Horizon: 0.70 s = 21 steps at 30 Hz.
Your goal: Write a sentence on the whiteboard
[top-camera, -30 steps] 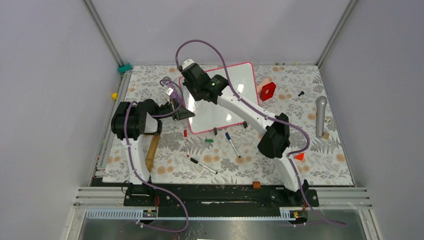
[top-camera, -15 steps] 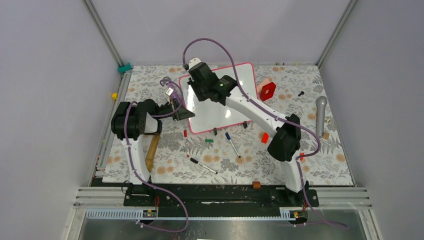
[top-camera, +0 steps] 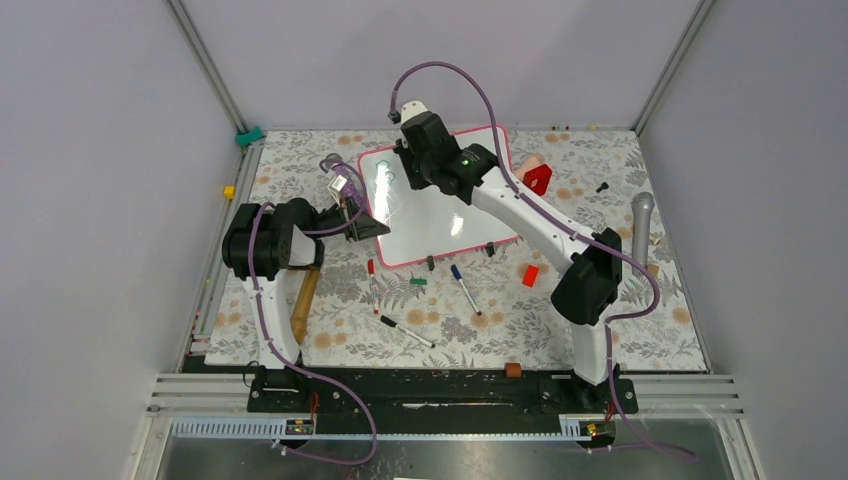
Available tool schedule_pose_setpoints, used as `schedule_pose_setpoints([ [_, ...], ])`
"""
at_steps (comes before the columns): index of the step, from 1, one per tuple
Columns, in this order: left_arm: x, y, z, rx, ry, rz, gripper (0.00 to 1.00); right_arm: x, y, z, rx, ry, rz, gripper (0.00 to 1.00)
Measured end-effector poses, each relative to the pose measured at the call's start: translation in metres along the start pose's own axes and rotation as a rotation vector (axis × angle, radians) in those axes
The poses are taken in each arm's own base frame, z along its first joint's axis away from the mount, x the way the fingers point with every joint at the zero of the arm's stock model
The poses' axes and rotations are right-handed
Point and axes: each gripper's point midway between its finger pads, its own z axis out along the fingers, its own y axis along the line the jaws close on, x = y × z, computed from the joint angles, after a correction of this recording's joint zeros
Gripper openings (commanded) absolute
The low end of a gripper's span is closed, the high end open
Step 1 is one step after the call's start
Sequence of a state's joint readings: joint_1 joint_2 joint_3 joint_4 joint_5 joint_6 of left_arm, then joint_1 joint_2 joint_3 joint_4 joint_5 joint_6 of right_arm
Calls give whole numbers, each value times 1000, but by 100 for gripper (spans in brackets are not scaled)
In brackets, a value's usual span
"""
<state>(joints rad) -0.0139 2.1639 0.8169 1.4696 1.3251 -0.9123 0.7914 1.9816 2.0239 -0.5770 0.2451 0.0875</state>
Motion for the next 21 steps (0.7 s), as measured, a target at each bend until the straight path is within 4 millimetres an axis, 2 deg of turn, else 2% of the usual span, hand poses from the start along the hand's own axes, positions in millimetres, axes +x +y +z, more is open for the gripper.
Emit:
schedule_pose_setpoints([
  [13, 0, 0, 0, 0, 0, 0, 0, -9, 1, 1, -1, -5, 0, 0],
  [21, 0, 0, 0, 0, 0, 0, 0, 1, 2, 12, 6, 37, -14, 0],
])
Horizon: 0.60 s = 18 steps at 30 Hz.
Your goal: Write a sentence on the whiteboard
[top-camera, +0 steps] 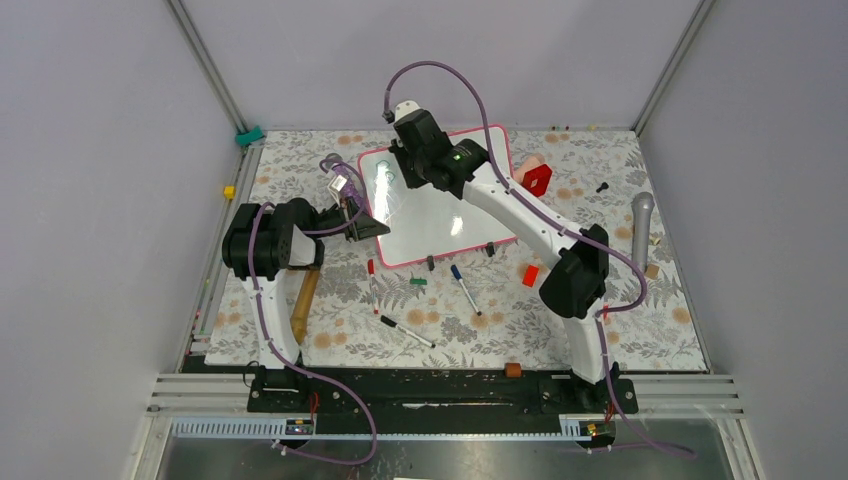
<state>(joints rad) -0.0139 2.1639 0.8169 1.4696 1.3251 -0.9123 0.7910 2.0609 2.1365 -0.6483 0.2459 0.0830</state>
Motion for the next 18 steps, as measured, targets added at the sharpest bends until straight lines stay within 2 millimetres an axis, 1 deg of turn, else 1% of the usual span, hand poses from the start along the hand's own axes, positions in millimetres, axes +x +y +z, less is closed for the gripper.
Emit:
schedule_pose_setpoints([
  [4, 0, 0, 0, 0, 0, 0, 0, 5, -2, 1, 9, 19, -9, 0],
  [12, 0, 0, 0, 0, 0, 0, 0, 6, -5, 2, 28, 20, -15, 0],
  [18, 0, 0, 0, -1, 0, -3, 0, 12, -7, 11, 48, 39, -27, 0],
])
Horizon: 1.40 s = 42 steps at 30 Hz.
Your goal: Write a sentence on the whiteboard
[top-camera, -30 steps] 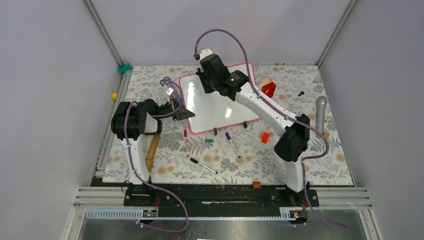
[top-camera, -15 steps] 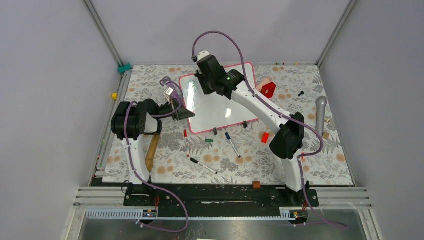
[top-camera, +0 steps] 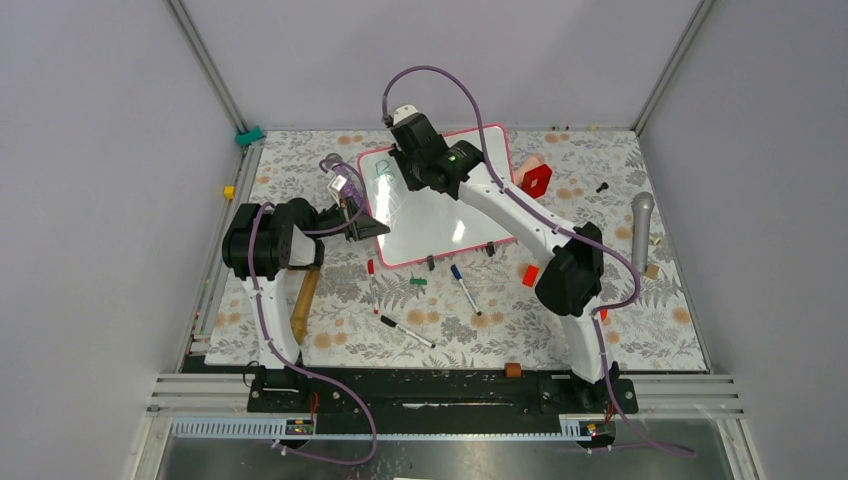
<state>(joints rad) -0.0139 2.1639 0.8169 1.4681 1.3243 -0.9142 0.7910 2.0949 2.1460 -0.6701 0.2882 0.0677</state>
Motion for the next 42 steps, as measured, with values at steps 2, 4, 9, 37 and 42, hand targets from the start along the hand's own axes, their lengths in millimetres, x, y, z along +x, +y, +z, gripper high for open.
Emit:
schedule_pose_setpoints([
  [2, 0, 0, 0, -1, 0, -3, 0, 1, 0, 0, 1, 2, -2, 0],
  [4, 0, 0, 0, 0, 0, -2, 0, 0, 0, 0, 3, 1, -1, 0],
  [9, 0, 0, 0, 0, 0, -1, 0, 0, -2, 0, 9, 1, -4, 0],
  [37, 0, 0, 0, 0, 0, -1, 0, -4, -15, -2, 66, 0, 0, 0],
  [42, 0, 0, 0, 0, 0, -2, 0, -9, -15, -1, 67, -5, 2, 0],
])
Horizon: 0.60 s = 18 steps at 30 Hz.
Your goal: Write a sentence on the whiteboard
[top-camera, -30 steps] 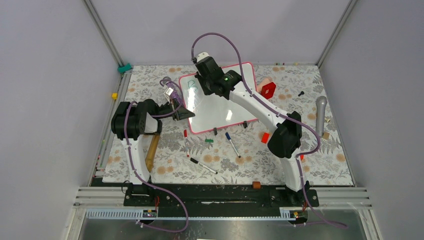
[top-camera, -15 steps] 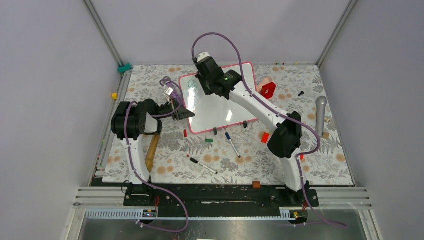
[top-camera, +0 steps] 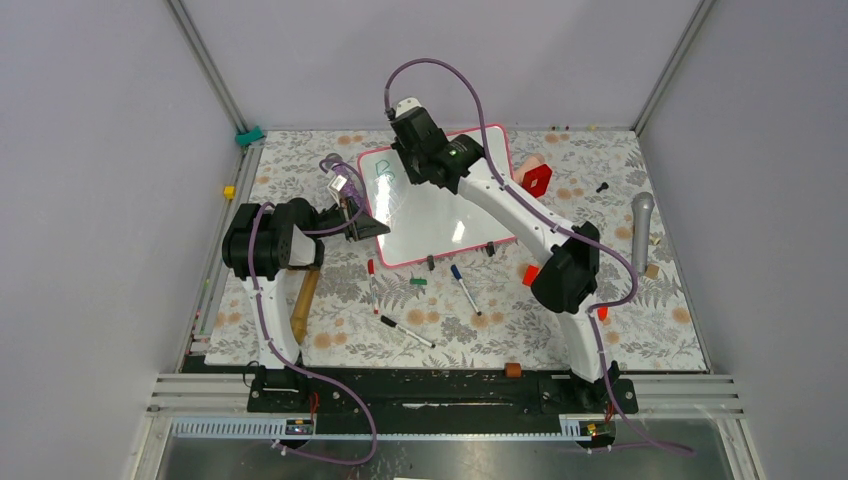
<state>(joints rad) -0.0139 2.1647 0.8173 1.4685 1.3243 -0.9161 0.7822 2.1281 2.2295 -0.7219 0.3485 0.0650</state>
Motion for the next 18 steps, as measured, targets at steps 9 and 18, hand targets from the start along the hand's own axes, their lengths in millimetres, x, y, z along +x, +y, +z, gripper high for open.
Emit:
schedule_pose_setpoints([
  [9, 0, 0, 0, 0, 0, 0, 0, -3, 5, 1, -22, -5, 3, 0],
  [18, 0, 0, 0, 0, 0, 0, 0, -1, 13, 1, -71, 6, 0, 0],
])
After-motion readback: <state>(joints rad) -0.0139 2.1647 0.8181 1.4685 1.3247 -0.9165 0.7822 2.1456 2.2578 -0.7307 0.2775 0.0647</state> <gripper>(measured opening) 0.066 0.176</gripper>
